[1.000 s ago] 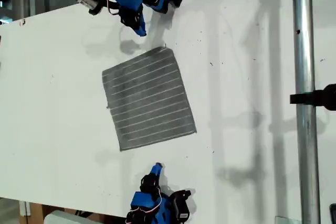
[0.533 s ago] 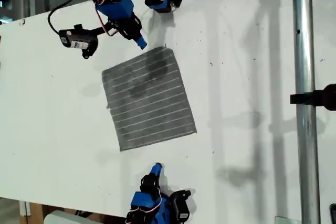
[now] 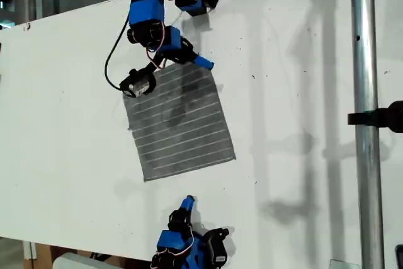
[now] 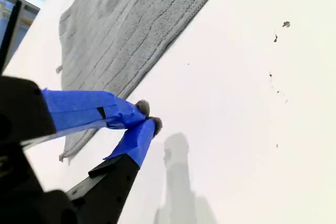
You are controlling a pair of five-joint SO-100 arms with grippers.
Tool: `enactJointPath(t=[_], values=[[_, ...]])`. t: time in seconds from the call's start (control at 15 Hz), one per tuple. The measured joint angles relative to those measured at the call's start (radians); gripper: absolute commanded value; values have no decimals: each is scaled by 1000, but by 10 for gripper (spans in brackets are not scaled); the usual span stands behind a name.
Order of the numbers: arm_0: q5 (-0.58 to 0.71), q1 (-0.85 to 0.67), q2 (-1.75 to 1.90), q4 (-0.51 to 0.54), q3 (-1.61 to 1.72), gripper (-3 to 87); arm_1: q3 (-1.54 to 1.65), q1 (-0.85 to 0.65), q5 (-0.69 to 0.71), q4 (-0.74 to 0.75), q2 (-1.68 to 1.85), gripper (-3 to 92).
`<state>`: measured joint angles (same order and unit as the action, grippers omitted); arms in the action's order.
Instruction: Grasp corners of a towel and fold twice.
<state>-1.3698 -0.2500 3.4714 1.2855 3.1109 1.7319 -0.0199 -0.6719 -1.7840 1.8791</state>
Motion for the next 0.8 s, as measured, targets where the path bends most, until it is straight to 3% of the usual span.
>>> enactJointPath(t=[0.4, 0.8], values=[[-2, 0, 0, 0, 0, -7, 58, -91, -6, 84, -2, 401], [-2, 18, 0, 0, 0, -7, 434, -149, -64, 442, -2, 401]])
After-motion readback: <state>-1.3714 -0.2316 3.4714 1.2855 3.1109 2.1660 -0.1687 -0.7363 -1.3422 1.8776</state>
